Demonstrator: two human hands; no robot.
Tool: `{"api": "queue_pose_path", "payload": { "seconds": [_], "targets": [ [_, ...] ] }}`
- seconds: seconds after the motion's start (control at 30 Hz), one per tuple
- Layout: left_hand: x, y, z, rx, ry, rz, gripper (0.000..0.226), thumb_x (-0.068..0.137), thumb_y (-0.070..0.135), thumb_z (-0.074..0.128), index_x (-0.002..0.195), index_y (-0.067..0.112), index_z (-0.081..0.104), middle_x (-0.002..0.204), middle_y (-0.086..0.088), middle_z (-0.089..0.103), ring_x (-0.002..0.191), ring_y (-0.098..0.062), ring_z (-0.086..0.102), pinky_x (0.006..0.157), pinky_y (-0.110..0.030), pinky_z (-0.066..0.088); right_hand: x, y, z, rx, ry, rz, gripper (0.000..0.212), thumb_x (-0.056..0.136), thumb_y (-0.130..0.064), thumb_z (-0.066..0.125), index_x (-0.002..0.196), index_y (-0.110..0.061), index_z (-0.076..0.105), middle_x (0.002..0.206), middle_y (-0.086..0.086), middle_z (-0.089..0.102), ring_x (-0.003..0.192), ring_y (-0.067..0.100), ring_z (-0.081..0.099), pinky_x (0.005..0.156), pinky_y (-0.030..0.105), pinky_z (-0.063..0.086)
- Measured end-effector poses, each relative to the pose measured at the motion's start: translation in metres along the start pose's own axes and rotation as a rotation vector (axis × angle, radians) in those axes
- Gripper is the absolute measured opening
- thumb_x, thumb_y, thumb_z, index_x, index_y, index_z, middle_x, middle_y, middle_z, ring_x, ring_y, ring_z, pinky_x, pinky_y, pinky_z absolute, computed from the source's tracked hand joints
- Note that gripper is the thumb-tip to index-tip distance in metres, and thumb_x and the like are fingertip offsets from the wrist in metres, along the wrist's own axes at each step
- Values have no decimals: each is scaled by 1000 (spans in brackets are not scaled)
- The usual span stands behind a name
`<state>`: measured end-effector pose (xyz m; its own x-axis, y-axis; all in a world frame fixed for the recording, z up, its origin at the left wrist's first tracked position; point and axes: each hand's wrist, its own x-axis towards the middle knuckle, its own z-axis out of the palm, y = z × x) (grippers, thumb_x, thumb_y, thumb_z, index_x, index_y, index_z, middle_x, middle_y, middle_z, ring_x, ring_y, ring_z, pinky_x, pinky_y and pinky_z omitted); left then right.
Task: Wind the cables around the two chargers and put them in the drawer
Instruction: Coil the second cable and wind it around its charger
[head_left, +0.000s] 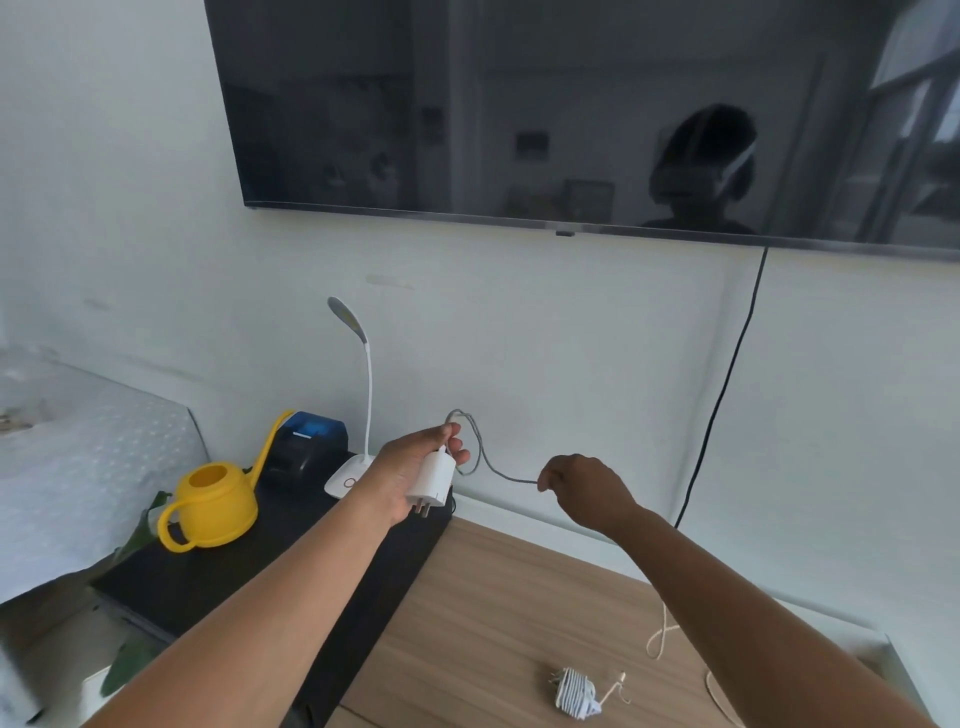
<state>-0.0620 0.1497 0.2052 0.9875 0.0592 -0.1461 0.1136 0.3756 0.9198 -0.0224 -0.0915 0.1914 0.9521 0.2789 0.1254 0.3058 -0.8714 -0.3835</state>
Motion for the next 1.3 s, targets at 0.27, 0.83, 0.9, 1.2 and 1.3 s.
{"api": "queue_pose_path", "payload": {
  "seconds": [0.27, 0.83, 0.9, 1.2, 1.3],
  "targets": [
    [-3, -9, 15, 169, -58, 31, 28, 84, 21, 74, 103, 1, 69, 102, -17, 75, 92, -32, 70, 85, -38, 52, 4, -27, -7, 11, -110, -220, 29, 93, -9, 41, 80, -27, 60, 78, -11, 58, 76, 19, 58, 74, 29, 45],
    [8, -19, 15, 580, -102, 13, 17, 87, 26, 72, 89, 8, 70, 80, -7, 73, 68, -23, 69, 54, -26, 52, -1, -6, -32, 560, -399, 107, 45, 90, -51, 52, 86, -15, 79, 68, 1, 60, 57, 16, 31, 53, 27, 22],
    [8, -17, 11, 562, -98, -2, 18, 86, 26, 74, 91, 9, 71, 80, -8, 73, 69, -23, 70, 54, -27, 52, 2, 0, -34, 643, -361, 152, 45, 91, -48, 53, 86, -13, 80, 64, 1, 44, 56, 15, 25, 53, 27, 19],
    [1, -17, 1, 644, -190, -79, 35, 79, 31, 79, 100, 4, 75, 79, -5, 72, 75, -25, 69, 68, -33, 53, 7, 21, -46, 1027, -108, 134, 16, 87, -20, 70, 92, -5, 70, 69, -1, 39, 58, 15, 29, 54, 28, 24],
    [-4, -13, 3, 571, -230, -120, 31, 85, 28, 74, 103, 3, 73, 76, -4, 69, 76, -26, 69, 58, -29, 52, 9, 23, -48, 770, 188, 200, 28, 77, -28, 81, 68, -9, 61, 50, -8, 47, 52, 16, 36, 51, 25, 27]
  ]
}}
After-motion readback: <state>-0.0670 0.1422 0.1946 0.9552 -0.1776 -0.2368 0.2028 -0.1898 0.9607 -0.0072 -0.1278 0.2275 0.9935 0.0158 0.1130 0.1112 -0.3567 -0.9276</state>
